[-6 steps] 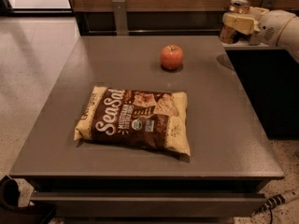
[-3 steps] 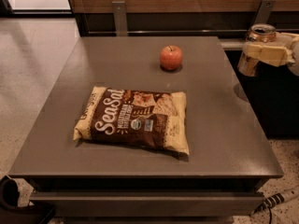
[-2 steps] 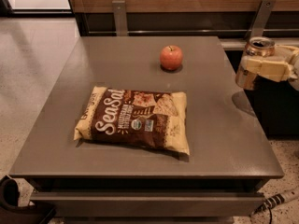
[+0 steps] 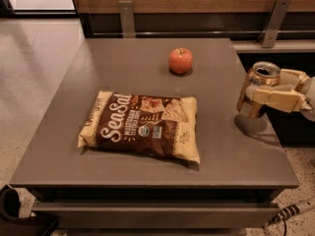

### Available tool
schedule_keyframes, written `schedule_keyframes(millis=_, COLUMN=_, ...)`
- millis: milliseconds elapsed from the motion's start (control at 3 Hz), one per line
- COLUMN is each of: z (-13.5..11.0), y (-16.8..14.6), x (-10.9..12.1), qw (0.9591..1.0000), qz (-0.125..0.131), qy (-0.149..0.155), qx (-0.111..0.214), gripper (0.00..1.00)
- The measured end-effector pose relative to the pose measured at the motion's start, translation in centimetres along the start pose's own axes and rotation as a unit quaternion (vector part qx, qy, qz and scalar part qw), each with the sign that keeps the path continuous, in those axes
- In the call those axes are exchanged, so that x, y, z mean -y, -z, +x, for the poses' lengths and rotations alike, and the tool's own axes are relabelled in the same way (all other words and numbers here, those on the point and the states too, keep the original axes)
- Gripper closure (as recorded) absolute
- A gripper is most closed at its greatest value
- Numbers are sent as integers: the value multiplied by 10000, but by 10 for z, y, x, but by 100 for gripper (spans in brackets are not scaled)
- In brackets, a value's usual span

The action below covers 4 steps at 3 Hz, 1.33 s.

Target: Move orange can near brown chip bag

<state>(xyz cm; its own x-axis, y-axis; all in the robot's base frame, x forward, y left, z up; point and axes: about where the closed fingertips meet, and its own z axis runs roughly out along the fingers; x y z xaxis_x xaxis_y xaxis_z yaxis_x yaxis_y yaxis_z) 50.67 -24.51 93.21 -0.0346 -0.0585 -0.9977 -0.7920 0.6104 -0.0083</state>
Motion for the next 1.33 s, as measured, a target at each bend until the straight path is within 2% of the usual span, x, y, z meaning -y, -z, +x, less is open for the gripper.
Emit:
schedule_keyframes(millis=333, z=14, y=-12, x=-29, qw=9967, qz=-777, qy=-37, qx=222, gripper=100)
schedule_keyframes(millis=667, z=34, y=-25, x=-44, qw=9910, qz=-1279, qy=-72, qx=400, gripper=100)
schedule_keyframes(millis=1000, z=53, y=-37, x=-54, qw=9873, qz=-1556, qy=47, qx=312, gripper=99)
schedule_keyframes(millis=1333, z=52, y=-37, x=-54, qw=9873, qz=-1556, qy=46, qx=313, gripper=78)
